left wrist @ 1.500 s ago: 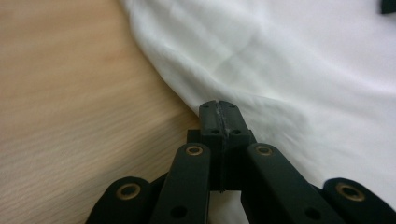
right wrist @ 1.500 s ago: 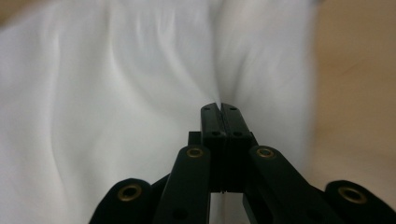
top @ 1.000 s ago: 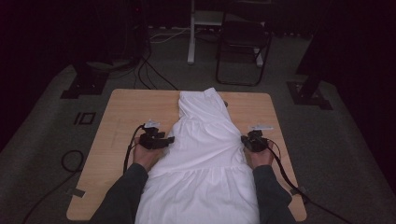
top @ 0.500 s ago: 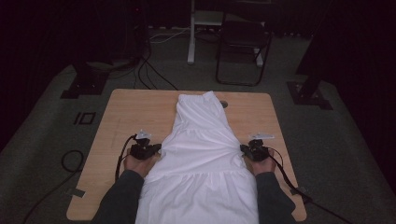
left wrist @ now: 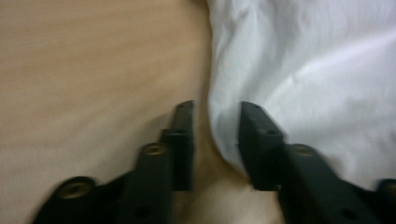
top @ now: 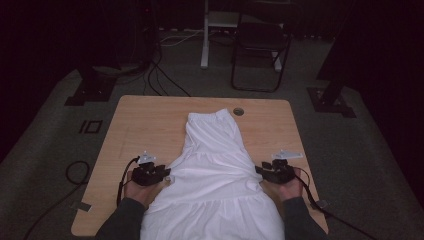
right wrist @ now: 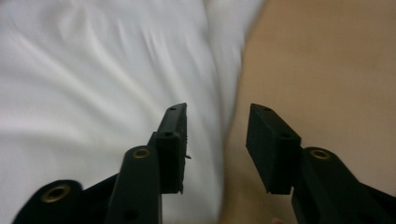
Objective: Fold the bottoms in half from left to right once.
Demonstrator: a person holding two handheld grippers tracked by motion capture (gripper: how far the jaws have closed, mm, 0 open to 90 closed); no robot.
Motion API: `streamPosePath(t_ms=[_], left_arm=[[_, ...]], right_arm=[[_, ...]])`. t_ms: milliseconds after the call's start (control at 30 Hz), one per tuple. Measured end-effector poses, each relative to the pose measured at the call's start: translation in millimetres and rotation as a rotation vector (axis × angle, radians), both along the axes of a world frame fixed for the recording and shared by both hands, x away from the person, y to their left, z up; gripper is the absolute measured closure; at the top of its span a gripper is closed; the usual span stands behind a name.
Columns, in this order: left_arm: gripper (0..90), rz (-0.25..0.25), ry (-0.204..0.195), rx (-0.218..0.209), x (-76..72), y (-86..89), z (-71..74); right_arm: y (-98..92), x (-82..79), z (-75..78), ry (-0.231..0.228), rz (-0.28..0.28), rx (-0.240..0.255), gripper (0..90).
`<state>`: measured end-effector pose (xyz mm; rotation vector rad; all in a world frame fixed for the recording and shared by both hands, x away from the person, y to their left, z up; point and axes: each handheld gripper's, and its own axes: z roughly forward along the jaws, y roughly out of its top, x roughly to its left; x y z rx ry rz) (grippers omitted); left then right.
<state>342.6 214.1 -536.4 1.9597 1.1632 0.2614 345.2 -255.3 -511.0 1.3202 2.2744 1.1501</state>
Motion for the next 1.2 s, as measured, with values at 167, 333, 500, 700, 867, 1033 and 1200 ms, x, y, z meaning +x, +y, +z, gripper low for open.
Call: streamPosePath(t_ms=[167, 333, 500, 700, 867, 1033, 1200], left_arm=[[52.4, -0.022, -0.012, -0.032, 16.7, -8.8, 7.3], [50.5, -0.046, 0.04, 0.025, 34.0, -30.2, -3.3], [88.9, -0.068, 0.043, 0.052, 31.7, -32.0, -3.4], [85.7, -0.104, 0.044, 0.083, 26.8, -37.9, 1.1], [52.9, -0.079, -0.004, 0.061, 34.8, -36.1, 16.6], [45.4, -0.058, -0.065, 0.014, 59.2, -48.5, 42.3], [43.3, -0.07, 0.016, 0.057, 86.2, -82.7, 21.4]], right_arm=[[27.7, 43.7, 14.8, -0.025, 0.03, 0.029, 53.3], [56.7, 79.3, -4.1, 0.045, 0.049, 0.033, 49.3], [66.2, 83.3, -7.6, 0.023, 0.017, 0.008, 88.2], [49.0, 79.6, 11.0, -0.097, -0.08, -0.026, 87.8], [50.8, 88.5, -23.0, 0.01, -0.069, -0.071, 85.8], [49.9, 90.5, -29.3, 0.035, -0.073, -0.046, 85.1], [49.2, 90.6, -29.7, 0.035, -0.069, -0.044, 84.8]])
